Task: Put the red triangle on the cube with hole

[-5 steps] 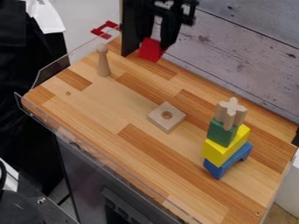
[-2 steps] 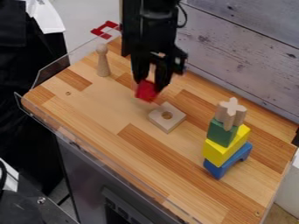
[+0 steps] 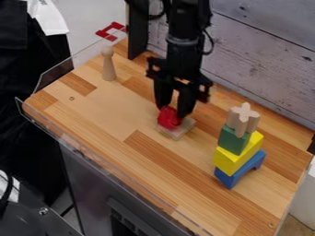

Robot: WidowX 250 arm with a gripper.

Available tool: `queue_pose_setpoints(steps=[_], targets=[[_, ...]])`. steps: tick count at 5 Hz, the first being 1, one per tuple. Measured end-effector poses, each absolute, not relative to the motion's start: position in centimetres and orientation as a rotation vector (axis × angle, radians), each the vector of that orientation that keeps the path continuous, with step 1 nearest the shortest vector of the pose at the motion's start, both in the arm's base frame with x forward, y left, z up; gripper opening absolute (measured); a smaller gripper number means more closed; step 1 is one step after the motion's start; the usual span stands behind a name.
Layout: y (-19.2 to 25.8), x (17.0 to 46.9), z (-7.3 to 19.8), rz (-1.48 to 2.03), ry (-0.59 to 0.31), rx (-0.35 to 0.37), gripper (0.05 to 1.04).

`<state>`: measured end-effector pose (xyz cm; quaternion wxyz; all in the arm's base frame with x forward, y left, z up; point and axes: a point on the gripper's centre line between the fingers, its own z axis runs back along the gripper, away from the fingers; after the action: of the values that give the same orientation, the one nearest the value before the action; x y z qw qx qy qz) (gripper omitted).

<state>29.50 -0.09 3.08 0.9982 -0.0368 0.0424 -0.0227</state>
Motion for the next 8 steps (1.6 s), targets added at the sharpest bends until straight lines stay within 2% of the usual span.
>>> queue_pose_setpoints(steps=[1, 2, 3, 4, 5, 6, 7, 8], targets=[[-0.4, 29.5, 2.5, -0.062, 0.104, -0.072, 0.513], [-0.5, 29.9, 2.5, -0.063, 0.104, -0.073, 0.583], [-0.4, 30.0, 2.5, -0.053, 0.112, -0.069, 0.885], [-0.3, 30.1, 2.7, -0.054, 0.114, -0.064, 1.009], [-0.1, 29.8, 3.1, -0.041, 0.115, -0.054, 1.001], [-0.1, 28.9, 7.0, -0.02, 0.031, -0.033, 0.999], [-0.7, 27.8, 10.6, -0.041, -0.009, -0.008, 0.999], [-1.7, 26.5, 11.9, -0.07, 0.022, -0.005, 0.999]])
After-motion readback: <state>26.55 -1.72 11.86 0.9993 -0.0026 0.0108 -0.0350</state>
